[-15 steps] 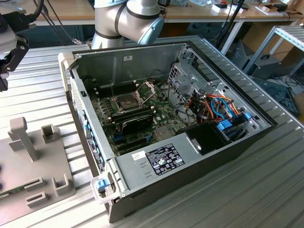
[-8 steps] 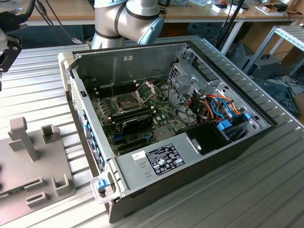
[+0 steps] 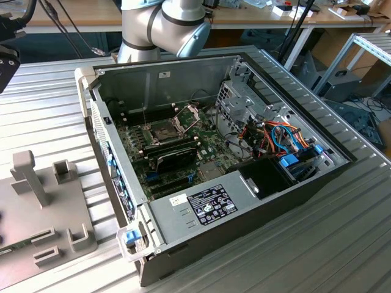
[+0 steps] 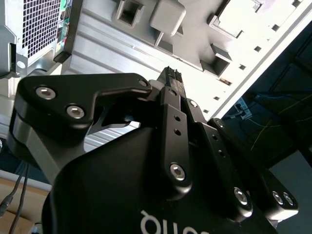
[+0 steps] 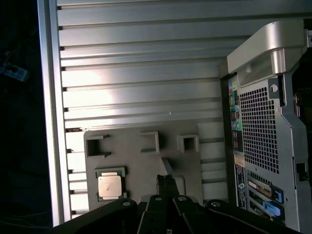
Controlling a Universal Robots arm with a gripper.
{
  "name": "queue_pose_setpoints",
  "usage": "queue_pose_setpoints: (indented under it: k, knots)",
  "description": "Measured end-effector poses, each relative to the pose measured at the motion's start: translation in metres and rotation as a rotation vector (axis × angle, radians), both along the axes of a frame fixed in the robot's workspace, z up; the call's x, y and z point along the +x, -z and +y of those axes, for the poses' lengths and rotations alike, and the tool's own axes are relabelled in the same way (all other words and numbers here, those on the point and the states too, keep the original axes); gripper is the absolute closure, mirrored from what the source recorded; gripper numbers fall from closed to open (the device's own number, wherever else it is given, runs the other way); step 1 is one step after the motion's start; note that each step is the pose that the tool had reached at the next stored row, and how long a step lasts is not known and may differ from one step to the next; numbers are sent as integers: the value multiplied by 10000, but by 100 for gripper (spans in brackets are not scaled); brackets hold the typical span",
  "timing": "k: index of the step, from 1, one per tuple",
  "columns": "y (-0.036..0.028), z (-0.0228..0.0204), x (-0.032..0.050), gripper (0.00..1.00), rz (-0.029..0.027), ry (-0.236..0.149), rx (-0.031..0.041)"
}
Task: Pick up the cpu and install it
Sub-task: 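Reach for the cpu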
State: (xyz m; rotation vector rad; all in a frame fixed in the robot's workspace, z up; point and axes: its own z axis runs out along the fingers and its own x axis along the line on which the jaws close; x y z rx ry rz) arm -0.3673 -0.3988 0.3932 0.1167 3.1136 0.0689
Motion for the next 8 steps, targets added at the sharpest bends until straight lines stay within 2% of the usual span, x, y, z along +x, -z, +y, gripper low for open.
queue_pose_setpoints:
  k: [8]
  knots:
    - [0,0,-32,89,0,-1,-1]
